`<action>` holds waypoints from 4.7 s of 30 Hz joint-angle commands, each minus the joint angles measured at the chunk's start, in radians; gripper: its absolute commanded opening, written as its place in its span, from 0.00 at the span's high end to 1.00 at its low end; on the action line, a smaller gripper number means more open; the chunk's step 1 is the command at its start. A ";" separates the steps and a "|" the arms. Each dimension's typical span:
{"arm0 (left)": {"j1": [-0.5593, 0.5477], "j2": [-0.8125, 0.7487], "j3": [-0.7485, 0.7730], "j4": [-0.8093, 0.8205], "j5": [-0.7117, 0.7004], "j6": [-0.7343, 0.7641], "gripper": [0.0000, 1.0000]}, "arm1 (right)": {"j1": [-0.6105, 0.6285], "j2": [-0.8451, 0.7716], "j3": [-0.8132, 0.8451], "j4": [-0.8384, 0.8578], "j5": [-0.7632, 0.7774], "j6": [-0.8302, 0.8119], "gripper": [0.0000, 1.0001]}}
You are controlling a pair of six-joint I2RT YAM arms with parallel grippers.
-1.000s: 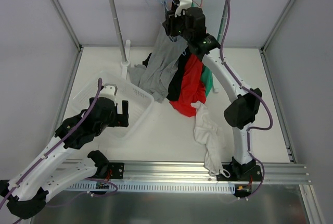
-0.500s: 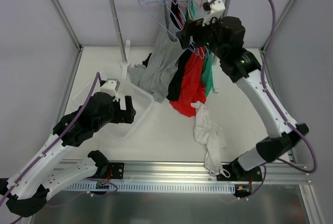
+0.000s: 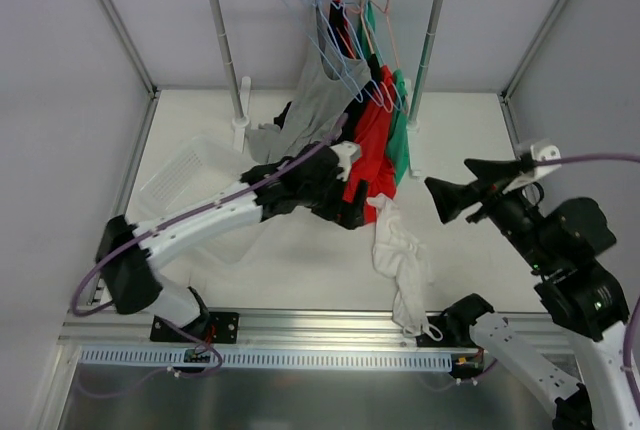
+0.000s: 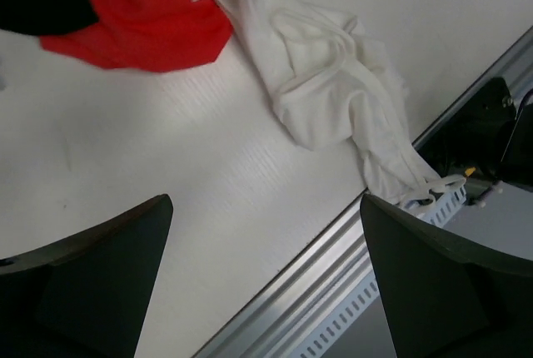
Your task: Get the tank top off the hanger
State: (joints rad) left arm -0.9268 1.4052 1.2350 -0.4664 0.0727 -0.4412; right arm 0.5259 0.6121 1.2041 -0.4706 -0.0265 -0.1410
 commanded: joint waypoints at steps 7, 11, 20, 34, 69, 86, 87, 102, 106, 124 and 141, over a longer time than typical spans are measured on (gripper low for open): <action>-0.135 0.567 0.357 0.061 0.174 0.197 0.01 | -0.003 -0.198 -0.006 -0.239 -0.016 0.021 0.00; -0.171 0.664 0.425 0.061 0.164 0.200 0.01 | -0.001 -0.227 -0.014 -0.289 -0.030 -0.003 0.01; -0.294 0.814 0.454 0.057 -0.111 0.193 0.01 | -0.003 -0.253 -0.058 -0.309 -0.089 -0.028 0.00; -0.333 0.707 0.397 0.049 -0.224 0.153 1.00 | -0.001 -0.285 -0.123 -0.249 -0.053 -0.020 0.01; 0.571 -0.236 -0.032 -0.199 -0.375 -0.151 1.00 | -0.001 -0.253 -0.156 -0.146 0.065 -0.017 0.00; 0.666 -0.324 -0.310 -0.074 -0.410 -0.274 1.00 | -0.001 -0.198 -0.195 -0.112 0.014 -0.014 0.01; 0.666 -0.328 -0.301 -0.072 -0.406 -0.262 1.00 | -0.001 -0.198 -0.196 -0.111 0.001 -0.015 0.00; 0.666 -0.501 -0.168 -0.138 -0.229 -0.130 0.01 | -0.003 -0.120 -0.216 -0.132 0.223 0.009 0.01; 0.664 -0.548 -0.046 -0.266 -0.263 -0.038 0.01 | -0.001 0.012 -0.175 -0.244 0.460 0.023 0.00; 0.698 -0.851 -0.246 -0.270 -0.574 0.141 0.01 | -0.001 -0.164 -0.193 -0.358 0.665 0.021 0.00; 0.717 -0.887 -0.318 -0.255 -0.513 0.124 0.01 | -0.001 -0.176 -0.250 -0.315 0.632 0.000 0.01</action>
State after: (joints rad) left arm -0.2310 0.4992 0.9176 -0.7547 -0.4709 -0.3248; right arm 0.5259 0.4397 0.9649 -0.8253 0.6067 -0.1276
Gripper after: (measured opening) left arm 0.986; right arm 0.993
